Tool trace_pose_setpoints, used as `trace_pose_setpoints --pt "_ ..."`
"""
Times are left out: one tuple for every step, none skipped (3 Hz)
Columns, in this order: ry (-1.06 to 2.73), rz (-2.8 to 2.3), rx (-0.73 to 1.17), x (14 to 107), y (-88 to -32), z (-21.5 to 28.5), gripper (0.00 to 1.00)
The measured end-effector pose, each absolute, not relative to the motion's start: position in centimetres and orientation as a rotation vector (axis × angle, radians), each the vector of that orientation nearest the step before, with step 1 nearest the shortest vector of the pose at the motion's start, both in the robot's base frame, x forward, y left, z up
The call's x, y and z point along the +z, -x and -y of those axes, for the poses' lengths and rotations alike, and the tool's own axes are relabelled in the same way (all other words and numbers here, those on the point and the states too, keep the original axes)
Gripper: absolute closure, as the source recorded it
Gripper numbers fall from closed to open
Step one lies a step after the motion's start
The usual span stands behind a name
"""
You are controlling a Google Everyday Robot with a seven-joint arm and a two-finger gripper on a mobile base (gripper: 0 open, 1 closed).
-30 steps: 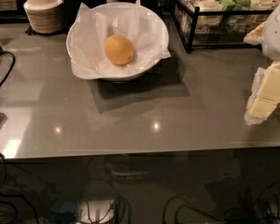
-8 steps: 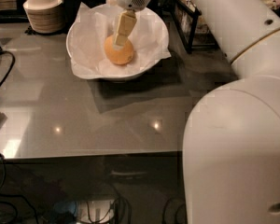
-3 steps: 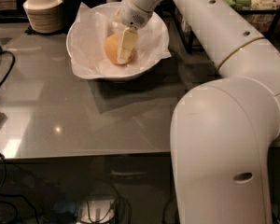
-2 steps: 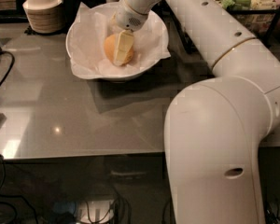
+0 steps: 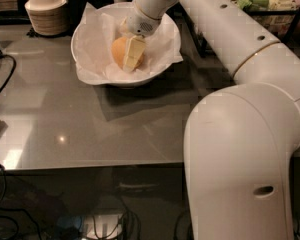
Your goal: Pick orange from white bowl
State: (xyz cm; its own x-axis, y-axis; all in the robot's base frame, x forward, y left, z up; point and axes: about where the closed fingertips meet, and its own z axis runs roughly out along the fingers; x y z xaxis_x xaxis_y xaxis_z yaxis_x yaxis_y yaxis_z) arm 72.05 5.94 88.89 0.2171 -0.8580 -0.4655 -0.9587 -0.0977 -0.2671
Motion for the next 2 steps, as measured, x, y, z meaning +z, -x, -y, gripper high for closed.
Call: trace_pose_setpoints --pt "1.94 -1.724 0.274 87.76 -71.48 -5.11 0.18" --pt "1.942 -1.723 0.274 87.75 -71.62 -5.15 0.21"
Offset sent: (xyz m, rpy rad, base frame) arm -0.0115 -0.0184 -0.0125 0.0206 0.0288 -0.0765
